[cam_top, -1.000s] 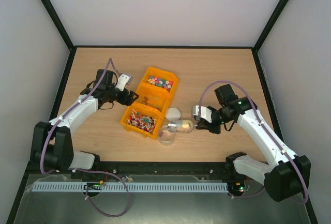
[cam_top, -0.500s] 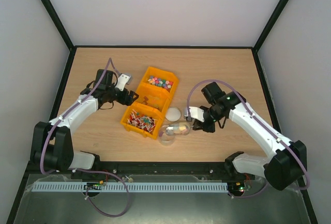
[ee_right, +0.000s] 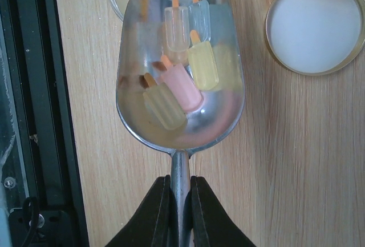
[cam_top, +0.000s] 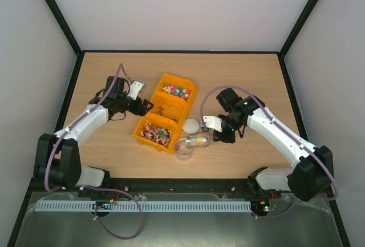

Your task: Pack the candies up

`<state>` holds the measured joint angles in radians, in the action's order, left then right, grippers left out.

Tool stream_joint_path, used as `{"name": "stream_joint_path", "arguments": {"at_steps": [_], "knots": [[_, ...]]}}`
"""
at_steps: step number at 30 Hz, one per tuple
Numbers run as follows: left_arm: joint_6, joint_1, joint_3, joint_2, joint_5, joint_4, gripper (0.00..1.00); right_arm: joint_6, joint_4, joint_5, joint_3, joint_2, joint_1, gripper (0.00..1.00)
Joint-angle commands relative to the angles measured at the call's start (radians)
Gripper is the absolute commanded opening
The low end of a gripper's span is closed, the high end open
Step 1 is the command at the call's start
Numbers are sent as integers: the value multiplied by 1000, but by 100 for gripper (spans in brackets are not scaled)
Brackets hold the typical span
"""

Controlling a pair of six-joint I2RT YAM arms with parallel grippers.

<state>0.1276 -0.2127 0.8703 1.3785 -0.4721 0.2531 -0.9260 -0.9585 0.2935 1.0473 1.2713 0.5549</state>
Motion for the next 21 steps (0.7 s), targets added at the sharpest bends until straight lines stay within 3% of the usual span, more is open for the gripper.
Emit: {"name": "stream_joint_path", "arguments": {"at_steps": [1, 21], "knots": [[-10, 4, 16, 10, -18, -16, 79, 10, -95, -20, 47, 12, 22, 1], [-26, 4, 5, 13, -20, -31, 79, -3, -164, -88, 115, 64, 43, 1]]}}
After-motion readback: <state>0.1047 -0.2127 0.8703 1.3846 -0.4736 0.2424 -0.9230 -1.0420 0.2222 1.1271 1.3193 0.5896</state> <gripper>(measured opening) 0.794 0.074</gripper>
